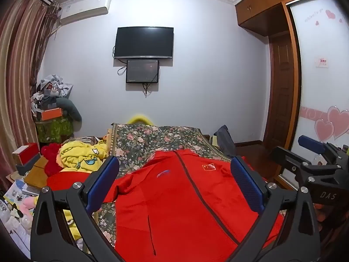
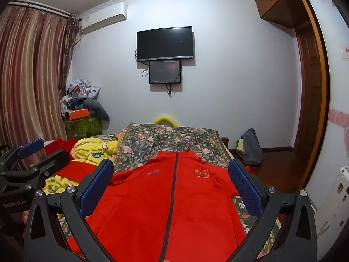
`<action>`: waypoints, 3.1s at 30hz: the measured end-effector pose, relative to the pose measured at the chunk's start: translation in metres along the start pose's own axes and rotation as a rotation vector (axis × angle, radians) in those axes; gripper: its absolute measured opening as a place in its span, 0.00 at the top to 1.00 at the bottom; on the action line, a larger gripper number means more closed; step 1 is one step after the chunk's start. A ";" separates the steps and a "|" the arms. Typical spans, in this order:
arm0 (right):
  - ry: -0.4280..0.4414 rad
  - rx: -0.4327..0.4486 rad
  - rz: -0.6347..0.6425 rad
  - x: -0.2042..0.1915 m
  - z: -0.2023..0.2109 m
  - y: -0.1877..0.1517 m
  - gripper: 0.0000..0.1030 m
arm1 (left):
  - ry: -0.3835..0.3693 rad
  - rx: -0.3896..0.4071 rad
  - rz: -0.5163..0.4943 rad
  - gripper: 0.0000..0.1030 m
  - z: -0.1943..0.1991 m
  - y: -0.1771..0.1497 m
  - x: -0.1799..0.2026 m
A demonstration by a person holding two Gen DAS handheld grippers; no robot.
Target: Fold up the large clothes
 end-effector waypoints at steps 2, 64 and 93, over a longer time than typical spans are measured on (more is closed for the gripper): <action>-0.003 -0.002 0.006 0.000 0.000 0.000 0.00 | -0.005 -0.004 0.007 0.00 0.000 0.000 0.000; -0.019 -0.041 0.003 0.016 -0.007 -0.006 0.00 | -0.001 -0.079 0.058 0.00 -0.030 -0.026 -0.005; -0.021 -0.066 0.007 0.012 -0.026 -0.006 0.00 | 0.018 -0.090 0.044 0.00 -0.043 -0.024 -0.013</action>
Point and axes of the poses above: each gripper's, at about its wrist camera, not at the fingertips, and z roughly against the way its jaws point, x to its right, y to its top, the point moved 8 cm from there along -z, roughly the way its jaws point, and after that the axes turned 5 degrees about y, right-handed, at the moved point
